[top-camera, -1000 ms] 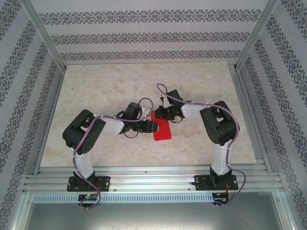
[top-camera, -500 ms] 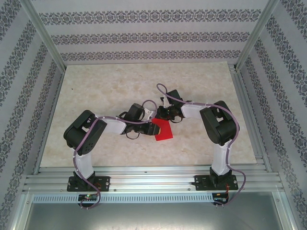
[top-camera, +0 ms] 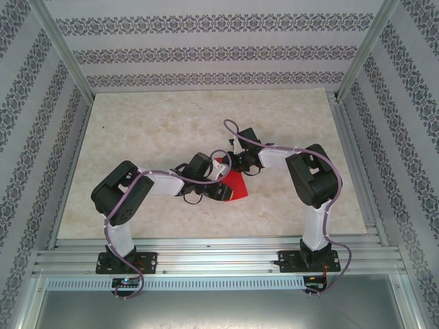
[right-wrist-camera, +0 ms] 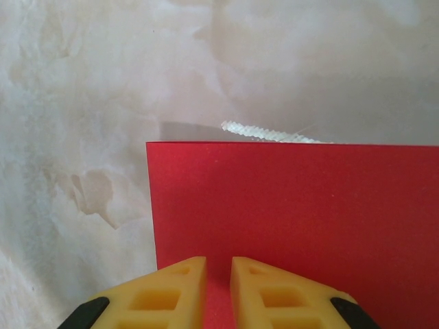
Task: Fold a paper plane with a square sheet of paper (fold left side to right side)
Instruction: First fold the square sheet of paper in half at the center of the table.
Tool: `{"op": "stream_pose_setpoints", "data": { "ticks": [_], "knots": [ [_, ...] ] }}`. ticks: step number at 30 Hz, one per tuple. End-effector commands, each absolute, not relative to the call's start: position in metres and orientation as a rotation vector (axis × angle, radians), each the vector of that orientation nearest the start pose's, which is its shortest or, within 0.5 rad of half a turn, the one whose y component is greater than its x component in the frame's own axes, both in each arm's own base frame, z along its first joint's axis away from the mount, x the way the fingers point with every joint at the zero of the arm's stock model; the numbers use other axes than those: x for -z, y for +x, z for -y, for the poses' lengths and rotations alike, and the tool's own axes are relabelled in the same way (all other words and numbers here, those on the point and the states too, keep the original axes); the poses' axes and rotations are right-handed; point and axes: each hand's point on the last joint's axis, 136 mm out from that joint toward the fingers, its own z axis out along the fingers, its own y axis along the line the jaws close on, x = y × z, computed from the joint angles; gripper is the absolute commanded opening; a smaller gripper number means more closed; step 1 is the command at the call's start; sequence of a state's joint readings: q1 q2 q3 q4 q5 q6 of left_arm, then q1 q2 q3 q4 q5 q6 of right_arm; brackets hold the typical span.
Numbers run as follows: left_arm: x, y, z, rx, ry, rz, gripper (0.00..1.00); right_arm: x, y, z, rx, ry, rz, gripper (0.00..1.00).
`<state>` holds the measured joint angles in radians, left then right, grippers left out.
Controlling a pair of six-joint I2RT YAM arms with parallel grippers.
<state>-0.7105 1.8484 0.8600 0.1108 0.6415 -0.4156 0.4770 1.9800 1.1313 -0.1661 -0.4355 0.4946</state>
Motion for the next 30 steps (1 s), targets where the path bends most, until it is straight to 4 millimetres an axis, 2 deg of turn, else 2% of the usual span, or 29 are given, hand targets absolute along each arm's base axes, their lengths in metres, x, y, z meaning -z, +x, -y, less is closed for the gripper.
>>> {"op": "stream_pose_setpoints", "data": {
  "ticks": [1, 11, 13, 16, 20, 24, 27, 30],
  "knots": [
    [-0.004, 0.198, 0.329, 1.21, 0.732, -2.735, 0.38, 0.012, 0.359, -0.254, -0.762, -0.117, -2.822, 0.18],
    [0.0, 0.177, 0.323, 1.222, 0.752, -2.757, 0.38, 0.009, 0.362, -0.255, -0.77, -0.115, -2.816, 0.18],
    [-0.004, 0.175, 0.326, 1.258, 0.75, -2.739, 0.38, 0.007, 0.362, -0.257, -0.784, -0.12, -2.807, 0.18],
    [-0.023, 0.177, 0.33, 1.292, 0.762, -2.678, 0.39, -0.009, 0.365, -0.262, -0.825, -0.129, -2.766, 0.19],
    [-0.065, 0.193, 0.333, 1.319, 0.759, -2.557, 0.41, -0.053, 0.374, -0.267, -0.855, -0.158, -2.676, 0.22],
    [-0.097, 0.22, 0.332, 1.352, 0.692, -2.469, 0.44, -0.096, 0.375, -0.255, -0.789, -0.176, -2.609, 0.31],
    [-0.101, 0.244, 0.328, 1.333, 0.602, -2.451, 0.45, -0.105, 0.363, -0.236, -0.753, -0.154, -2.609, 0.38],
    [-0.103, 0.262, 0.329, 1.298, 0.557, -2.403, 0.46, -0.096, 0.344, -0.218, -0.74, -0.103, -2.636, 0.42]
  ]
}}
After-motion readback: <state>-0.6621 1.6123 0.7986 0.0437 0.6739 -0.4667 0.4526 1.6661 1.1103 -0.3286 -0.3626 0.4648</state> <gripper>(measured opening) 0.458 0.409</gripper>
